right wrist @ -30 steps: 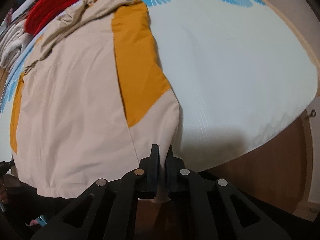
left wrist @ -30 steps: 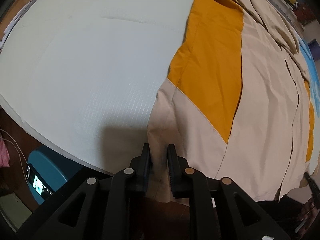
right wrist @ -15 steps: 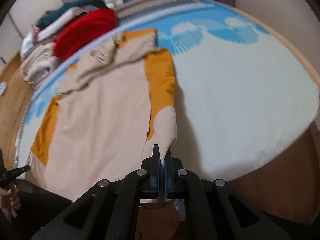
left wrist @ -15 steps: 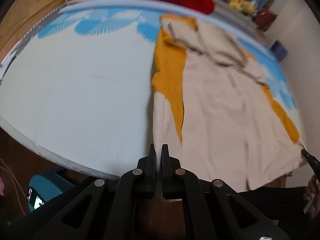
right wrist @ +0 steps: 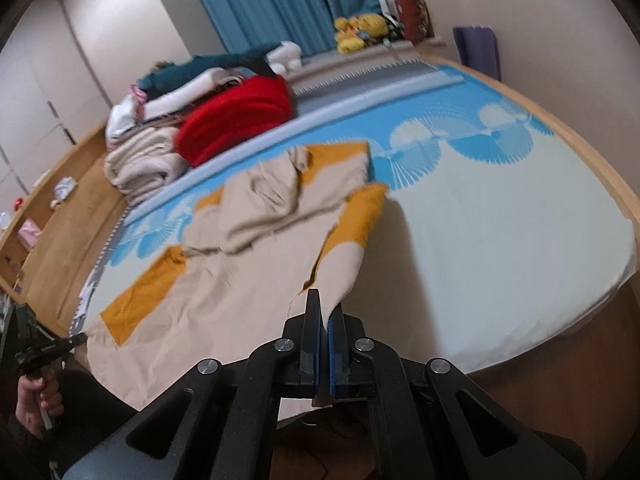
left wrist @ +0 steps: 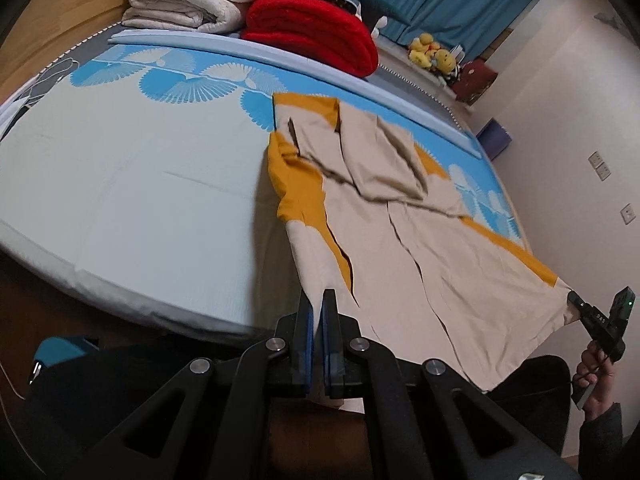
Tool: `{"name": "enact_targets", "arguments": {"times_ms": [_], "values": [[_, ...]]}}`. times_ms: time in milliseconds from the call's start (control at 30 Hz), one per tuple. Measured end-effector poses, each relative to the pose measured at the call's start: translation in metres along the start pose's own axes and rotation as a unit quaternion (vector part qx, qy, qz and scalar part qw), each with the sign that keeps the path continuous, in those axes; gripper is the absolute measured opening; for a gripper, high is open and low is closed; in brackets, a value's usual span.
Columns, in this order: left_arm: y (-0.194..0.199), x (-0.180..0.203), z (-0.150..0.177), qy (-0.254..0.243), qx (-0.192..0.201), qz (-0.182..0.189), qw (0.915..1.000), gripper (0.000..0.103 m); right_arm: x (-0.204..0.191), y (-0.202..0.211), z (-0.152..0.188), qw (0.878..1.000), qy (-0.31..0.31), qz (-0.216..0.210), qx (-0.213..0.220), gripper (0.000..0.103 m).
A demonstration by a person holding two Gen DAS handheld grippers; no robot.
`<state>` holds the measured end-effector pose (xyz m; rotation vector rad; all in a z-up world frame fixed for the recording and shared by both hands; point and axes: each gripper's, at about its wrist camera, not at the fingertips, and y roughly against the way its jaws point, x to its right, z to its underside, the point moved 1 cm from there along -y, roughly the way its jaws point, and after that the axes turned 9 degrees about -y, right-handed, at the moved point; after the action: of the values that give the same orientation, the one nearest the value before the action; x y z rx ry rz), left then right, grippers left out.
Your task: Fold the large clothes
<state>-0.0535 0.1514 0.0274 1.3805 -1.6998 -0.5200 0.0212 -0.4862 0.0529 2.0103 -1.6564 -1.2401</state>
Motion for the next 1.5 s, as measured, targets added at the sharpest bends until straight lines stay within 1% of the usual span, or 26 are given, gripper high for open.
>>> {"name": "enact_targets", "arguments": {"times_ms": [67,167,267,333,433,500,567,633,667,700,800,833,867,900,967,1000,1033,1100,1133,1167,1233,1300,1367,1433,1467,1500], "values": [[0.016,-0.003,0.004,0.006,0.01,0.006,0.9999,0.002,0.0,0.021,0.003,1.0,-0.006,-0.017,0.012,0.002],[0.034,-0.007,0.004,0.021,0.026,0.013,0.9994,0.002,0.002,0.05,0.009,0.999,-0.02,-0.03,0.037,0.002],[0.028,-0.01,-0.009,0.023,0.038,0.012,0.999,0.002,0.011,0.061,0.011,0.996,-0.048,-0.041,0.058,0.002],[0.015,-0.012,-0.021,0.021,0.037,0.004,0.9991,0.002,0.015,0.057,0.007,0.996,-0.053,-0.037,0.067,0.002],[-0.015,-0.018,-0.052,0.028,0.036,0.004,0.9989,0.002,0.02,0.03,-0.013,0.996,-0.059,-0.032,0.063,0.002],[-0.04,-0.022,-0.079,0.023,0.037,-0.004,0.999,0.002,0.019,0.004,-0.034,0.997,-0.045,-0.022,0.062,0.002],[-0.073,-0.029,-0.11,0.022,0.034,-0.011,0.9991,0.002,0.019,-0.029,-0.059,0.998,-0.032,-0.012,0.058,0.002],[-0.105,-0.037,-0.131,0.028,0.026,-0.015,0.9992,0.002,0.022,-0.068,-0.084,0.999,-0.021,0.006,0.047,0.002],[-0.122,-0.043,-0.141,0.031,0.02,-0.016,0.9992,0.002,0.023,-0.084,-0.094,0.999,-0.015,0.013,0.043,0.002],[-0.144,-0.051,-0.151,0.036,0.008,-0.022,0.9991,0.002,0.026,-0.111,-0.107,0.999,-0.012,0.025,0.034,0.002],[-0.189,-0.068,-0.162,0.063,-0.023,-0.015,0.9977,0.002,0.04,-0.174,-0.133,0.999,-0.025,0.037,0.013,0.002],[-0.202,-0.071,-0.163,0.062,-0.034,-0.022,0.9973,0.002,0.044,-0.189,-0.136,0.999,-0.03,0.042,0.008,0.002],[-0.215,-0.073,-0.164,0.063,-0.054,-0.031,0.9961,0.002,0.049,-0.211,-0.14,0.998,-0.035,0.051,-0.003,0.002],[-0.224,-0.074,-0.167,0.065,-0.062,-0.03,0.9955,0.002,0.052,-0.227,-0.141,0.997,-0.035,0.06,-0.016,0.002],[-0.233,-0.072,-0.172,0.051,-0.063,-0.031,0.9962,0.002,0.056,-0.26,-0.146,0.995,-0.029,0.084,-0.052,0.002],[-0.235,-0.071,-0.176,0.041,-0.061,-0.032,0.9968,0.002,0.059,-0.271,-0.148,0.994,-0.029,0.09,-0.062,0.002],[-0.236,-0.073,-0.178,0.038,-0.06,-0.028,0.9971,0.003,0.061,-0.278,-0.15,0.993,-0.029,0.093,-0.068,0.002],[-0.236,-0.082,-0.183,0.056,-0.056,-0.006,0.9969,0.008,0.066,-0.292,-0.157,0.991,-0.039,0.095,-0.082,0.002],[-0.233,-0.086,-0.185,0.064,-0.052,-0.002,0.9966,0.011,0.068,-0.296,-0.16,0.991,-0.046,0.092,-0.084,0.002],[-0.229,-0.091,-0.186,0.075,-0.044,0.002,0.9962,0.011,0.07,-0.297,-0.164,0.991,-0.056,0.084,-0.084,0.003],[-0.22,-0.099,-0.185,0.098,-0.031,0.006,0.9947,0.012,0.072,-0.296,-0.167,0.991,-0.074,0.072,-0.083,0.007],[-0.213,-0.107,-0.18,0.115,-0.027,-0.01,0.9929,0.019,0.077,-0.291,-0.167,0.99,-0.094,0.08,-0.069,0.011],[-0.209,-0.111,-0.175,0.129,-0.027,-0.01,0.9912,0.029,0.081,-0.284,-0.164,0.99,-0.096,0.094,-0.052,0.012],[-0.209,-0.112,-0.168,0.134,-0.035,-0.011,0.9903,0.035,0.087,-0.277,-0.159,0.989,-0.104,0.098,-0.047,0.016],[-0.212,-0.11,-0.162,0.13,-0.049,-0.015,0.9902,0.038,0.093,-0.276,-0.152,0.987,-0.111,0.103,-0.052,0.022],[-0.215,-0.109,-0.159,0.125,-0.061,-0.017,0.9901,0.039,0.097,-0.276,-0.148,0.986,-0.116,0.108,-0.061,0.03]]}}
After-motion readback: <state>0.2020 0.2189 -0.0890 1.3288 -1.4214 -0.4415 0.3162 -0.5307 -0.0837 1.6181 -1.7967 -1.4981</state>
